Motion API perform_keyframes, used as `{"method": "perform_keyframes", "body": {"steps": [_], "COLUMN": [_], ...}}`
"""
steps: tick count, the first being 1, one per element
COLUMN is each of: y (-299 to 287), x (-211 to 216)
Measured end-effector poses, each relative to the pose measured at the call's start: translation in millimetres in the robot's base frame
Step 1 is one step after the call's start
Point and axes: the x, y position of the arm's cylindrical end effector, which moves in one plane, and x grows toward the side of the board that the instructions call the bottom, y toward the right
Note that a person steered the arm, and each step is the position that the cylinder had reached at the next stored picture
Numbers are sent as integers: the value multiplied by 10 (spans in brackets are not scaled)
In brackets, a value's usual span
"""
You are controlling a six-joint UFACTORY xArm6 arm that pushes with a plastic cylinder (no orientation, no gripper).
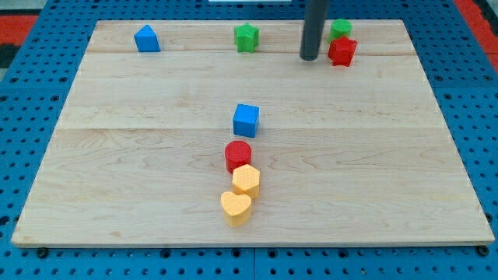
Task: Move the green star below the red star
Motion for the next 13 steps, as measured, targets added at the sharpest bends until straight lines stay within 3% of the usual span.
{"method": "perform_keyframes", "body": {"steps": [1, 2, 5, 7, 8, 13], "y": [-496, -608, -487, -1516, -1381, -1058], "x": [0, -79, -715, -651, -252, -230]}}
